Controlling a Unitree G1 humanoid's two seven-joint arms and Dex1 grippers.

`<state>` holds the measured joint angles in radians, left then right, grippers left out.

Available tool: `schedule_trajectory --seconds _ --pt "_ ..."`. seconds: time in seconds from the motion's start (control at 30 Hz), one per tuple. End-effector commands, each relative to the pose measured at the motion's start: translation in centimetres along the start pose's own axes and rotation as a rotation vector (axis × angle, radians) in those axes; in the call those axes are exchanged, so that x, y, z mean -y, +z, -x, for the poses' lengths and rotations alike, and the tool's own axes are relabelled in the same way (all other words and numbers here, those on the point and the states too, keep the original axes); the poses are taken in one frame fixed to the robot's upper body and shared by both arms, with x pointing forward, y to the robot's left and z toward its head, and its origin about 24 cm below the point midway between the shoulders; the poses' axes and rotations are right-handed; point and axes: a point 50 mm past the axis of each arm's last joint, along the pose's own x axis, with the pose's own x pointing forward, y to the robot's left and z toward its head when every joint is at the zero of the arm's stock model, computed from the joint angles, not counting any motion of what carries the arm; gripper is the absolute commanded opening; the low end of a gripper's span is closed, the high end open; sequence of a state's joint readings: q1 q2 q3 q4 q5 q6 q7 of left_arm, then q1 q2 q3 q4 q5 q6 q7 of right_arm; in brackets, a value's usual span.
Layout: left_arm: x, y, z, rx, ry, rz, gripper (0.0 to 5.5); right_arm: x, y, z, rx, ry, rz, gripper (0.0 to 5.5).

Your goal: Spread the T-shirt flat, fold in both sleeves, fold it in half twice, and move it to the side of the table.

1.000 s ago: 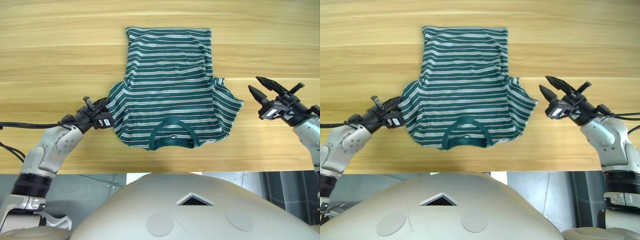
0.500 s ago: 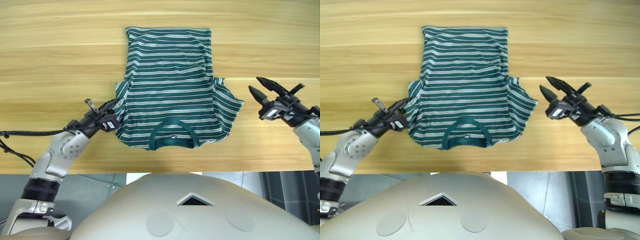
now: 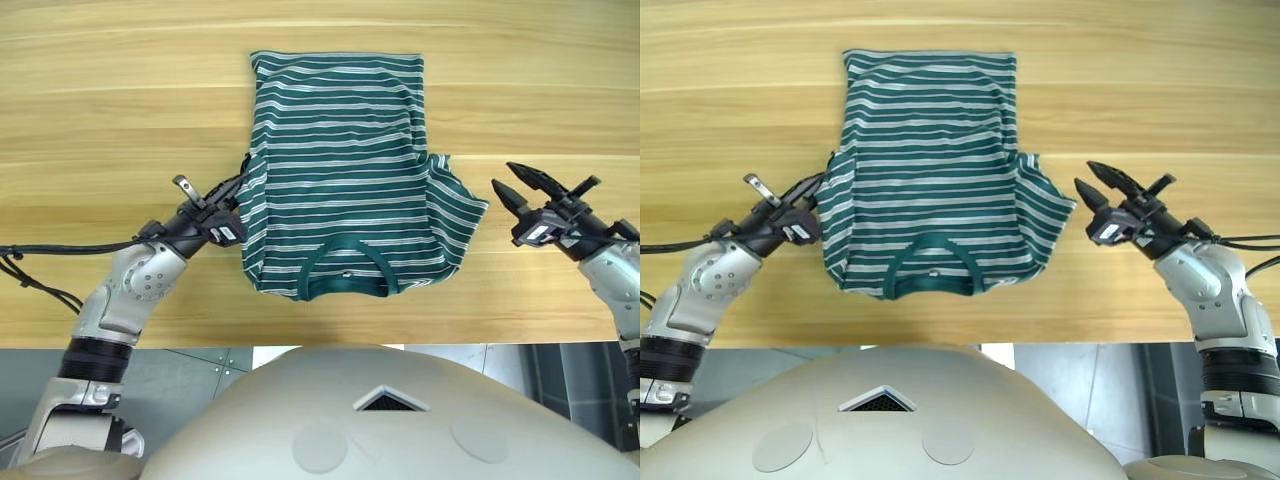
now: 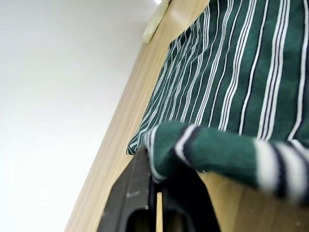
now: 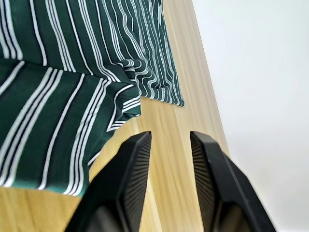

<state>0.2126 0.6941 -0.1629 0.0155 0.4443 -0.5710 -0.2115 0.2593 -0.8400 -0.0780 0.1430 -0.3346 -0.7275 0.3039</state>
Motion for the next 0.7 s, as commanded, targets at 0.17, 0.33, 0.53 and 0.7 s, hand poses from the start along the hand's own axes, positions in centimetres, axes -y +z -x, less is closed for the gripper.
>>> schedule_trajectory --seconds 0.17,0.33,0.53,0.7 --pt "4.0 0.7 -0.4 0.062 -0.222 0.087 0.01 0.2 0.3 -0.2 0.011 -0.014 0.004 1.47" --pt "4.5 1.3 -1.1 0.113 -0.209 0.167 0.71 0.1 0.2 -0.2 0.009 -0.011 0.0 1.47" --pt "3.7 1.4 -1.9 0.12 -0.126 0.218 1.55 0.0 0.2 -0.4 0.011 -0.006 -0.002 1.47" --pt "5.2 0.8 -1.3 0.082 -0.218 0.23 2.26 0.1 -0.1 0.7 -0.025 0.022 0.022 1.47"
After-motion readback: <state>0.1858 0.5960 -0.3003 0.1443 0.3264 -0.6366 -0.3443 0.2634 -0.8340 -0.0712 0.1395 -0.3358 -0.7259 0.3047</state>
